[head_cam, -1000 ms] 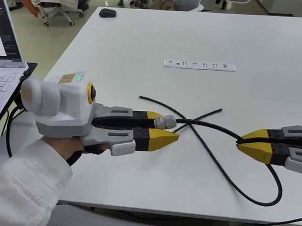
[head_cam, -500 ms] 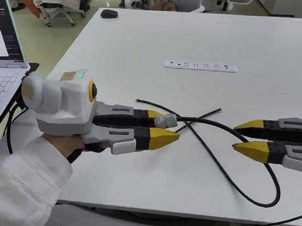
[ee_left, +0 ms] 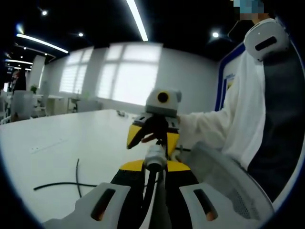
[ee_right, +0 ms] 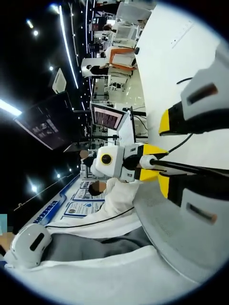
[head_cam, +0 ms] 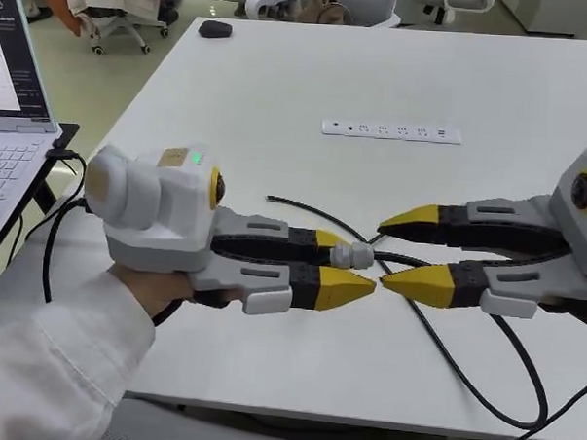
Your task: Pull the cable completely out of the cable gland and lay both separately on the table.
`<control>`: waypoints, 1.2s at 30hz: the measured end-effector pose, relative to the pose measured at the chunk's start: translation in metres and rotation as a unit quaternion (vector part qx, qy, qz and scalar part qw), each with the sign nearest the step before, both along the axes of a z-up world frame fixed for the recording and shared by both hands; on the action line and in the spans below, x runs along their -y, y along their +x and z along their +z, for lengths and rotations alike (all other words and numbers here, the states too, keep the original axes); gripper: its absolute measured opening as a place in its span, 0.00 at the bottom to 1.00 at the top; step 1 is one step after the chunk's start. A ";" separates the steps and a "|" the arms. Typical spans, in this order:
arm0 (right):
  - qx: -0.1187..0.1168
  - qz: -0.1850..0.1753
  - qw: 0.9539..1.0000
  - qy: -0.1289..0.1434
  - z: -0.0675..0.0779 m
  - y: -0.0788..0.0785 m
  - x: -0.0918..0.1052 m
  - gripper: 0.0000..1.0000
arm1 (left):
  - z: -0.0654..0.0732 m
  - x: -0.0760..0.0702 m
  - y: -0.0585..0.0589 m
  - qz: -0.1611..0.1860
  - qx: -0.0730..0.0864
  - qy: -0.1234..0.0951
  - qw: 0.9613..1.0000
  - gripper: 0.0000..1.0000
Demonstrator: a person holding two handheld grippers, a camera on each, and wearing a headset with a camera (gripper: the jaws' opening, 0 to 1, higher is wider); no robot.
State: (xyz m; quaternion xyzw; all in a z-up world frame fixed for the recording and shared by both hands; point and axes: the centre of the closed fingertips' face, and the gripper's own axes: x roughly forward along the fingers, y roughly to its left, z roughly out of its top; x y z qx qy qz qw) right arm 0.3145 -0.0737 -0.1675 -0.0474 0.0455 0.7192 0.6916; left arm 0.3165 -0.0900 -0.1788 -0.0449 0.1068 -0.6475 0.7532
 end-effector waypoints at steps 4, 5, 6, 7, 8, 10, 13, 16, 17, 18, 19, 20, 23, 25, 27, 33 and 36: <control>-0.009 0.017 1.000 -0.001 -0.001 -0.004 -0.004 0.19 | -0.002 -0.001 -0.001 -0.001 -0.001 0.004 1.000 0.16; -0.009 0.021 1.000 -0.006 -0.003 -0.005 -0.005 0.12 | -0.002 -0.001 -0.001 0.000 -0.002 0.003 1.000 0.16; -0.009 0.026 1.000 -0.010 -0.005 -0.007 -0.005 0.07 | -0.001 -0.002 0.000 0.002 -0.003 0.000 1.000 0.16; -0.007 0.034 0.999 -0.008 -0.004 -0.011 -0.005 0.02 | 0.000 -0.002 0.000 0.003 -0.005 -0.003 1.000 0.16; -0.011 0.029 0.999 -0.006 -0.004 -0.010 -0.005 0.03 | 0.001 -0.002 0.000 0.003 -0.005 -0.005 1.000 0.16; -0.014 0.027 1.000 -0.005 -0.004 -0.011 -0.004 0.02 | 0.001 -0.002 -0.001 0.003 -0.004 -0.005 1.000 0.16; -0.015 0.028 0.999 -0.007 -0.005 -0.011 -0.002 0.02 | 0.000 -0.001 -0.002 0.001 -0.005 -0.003 1.000 0.16; -0.018 0.027 0.999 -0.006 -0.005 -0.011 -0.001 0.02 | 0.001 0.000 -0.001 0.001 -0.006 -0.004 1.000 0.16; -0.018 0.026 0.999 -0.006 -0.005 -0.011 -0.001 0.02 | 0.001 0.000 -0.001 0.001 -0.006 -0.004 1.000 0.16; -0.018 0.026 0.999 -0.005 -0.004 -0.011 -0.001 0.02 | 0.001 0.000 -0.001 0.001 -0.006 -0.005 1.000 0.16; -0.019 0.025 0.999 -0.005 -0.004 -0.010 0.000 0.02 | 0.001 0.000 0.000 0.002 -0.007 -0.005 1.000 0.16; -0.019 0.024 1.000 -0.005 -0.004 -0.009 0.000 0.02 | 0.001 0.000 0.000 0.002 -0.006 -0.004 1.000 0.16; -0.025 0.018 1.000 -0.002 -0.004 -0.006 0.004 0.02 | 0.000 -0.005 0.003 0.009 -0.007 -0.004 1.000 0.16; -0.026 0.013 1.000 0.001 -0.003 -0.004 0.008 0.02 | 0.000 -0.008 0.004 0.011 -0.007 -0.003 1.000 0.16; -0.026 0.008 1.000 0.003 -0.003 -0.001 0.013 0.02 | 0.000 -0.010 0.005 0.015 -0.007 -0.001 1.000 0.16; -0.028 -0.007 1.000 0.000 -0.007 0.004 0.026 0.02 | -0.002 -0.014 0.008 0.020 -0.007 0.004 1.000 0.16; -0.024 -0.015 1.000 -0.005 -0.011 0.006 0.033 0.02 | -0.003 -0.015 0.007 0.022 -0.008 0.003 1.000 0.16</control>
